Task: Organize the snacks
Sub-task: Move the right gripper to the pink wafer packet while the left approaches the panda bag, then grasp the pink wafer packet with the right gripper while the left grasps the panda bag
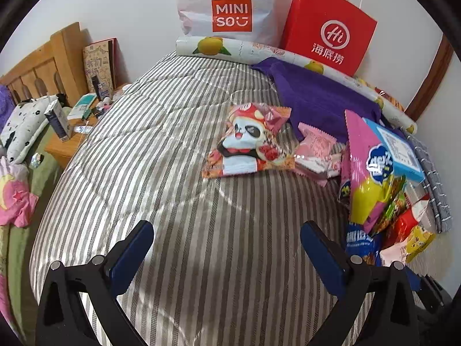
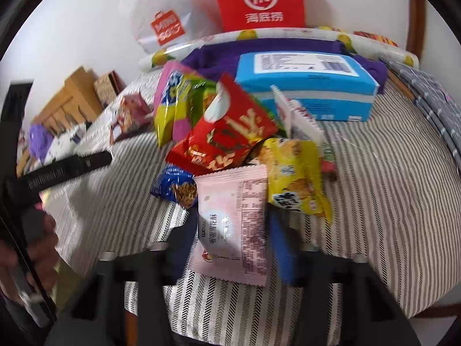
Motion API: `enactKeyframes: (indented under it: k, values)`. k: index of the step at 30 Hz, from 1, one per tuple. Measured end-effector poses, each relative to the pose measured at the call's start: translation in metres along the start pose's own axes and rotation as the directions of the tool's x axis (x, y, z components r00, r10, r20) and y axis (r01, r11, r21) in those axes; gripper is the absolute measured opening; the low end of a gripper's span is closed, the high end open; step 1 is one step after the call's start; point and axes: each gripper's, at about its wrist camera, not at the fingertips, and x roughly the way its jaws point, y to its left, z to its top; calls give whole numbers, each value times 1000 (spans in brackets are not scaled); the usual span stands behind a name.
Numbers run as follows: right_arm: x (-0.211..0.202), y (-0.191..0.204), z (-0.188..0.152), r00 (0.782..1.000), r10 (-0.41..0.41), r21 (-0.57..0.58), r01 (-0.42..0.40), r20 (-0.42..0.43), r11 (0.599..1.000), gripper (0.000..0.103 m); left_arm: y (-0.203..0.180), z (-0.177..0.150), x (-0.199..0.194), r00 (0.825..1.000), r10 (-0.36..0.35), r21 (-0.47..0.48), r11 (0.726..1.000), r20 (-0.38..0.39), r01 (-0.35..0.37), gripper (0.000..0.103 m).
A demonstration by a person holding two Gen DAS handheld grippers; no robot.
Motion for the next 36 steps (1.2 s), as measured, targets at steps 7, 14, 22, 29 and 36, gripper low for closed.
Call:
enactKeyframes:
  k: [7, 14, 22, 29, 36]
  values:
    - [-35, 6, 0, 998, 19, -77, -15, 60, 997, 42, 1, 18, 9, 1000, -15, -1, 1000, 15, 15, 102]
    - [-91, -22, 23, 978, 21, -23, -16, 209, 1000, 42, -1, 51, 10, 999, 10, 5, 1000, 50, -10, 102]
    - [-94, -86, 44, 956, -176, 66, 165, 236, 984, 43, 3, 75, 37, 1000, -20, -46, 999, 3, 20, 95]
    - [-36, -136, 44, 972, -206, 121, 192, 115, 974, 43, -2, 71, 64, 999, -24, -10, 1000, -27, 24, 81]
    - [1, -146, 49, 976, -189, 79, 181, 109, 980, 43, -5, 62, 68, 999, 10, 10, 1000, 45, -11, 69]
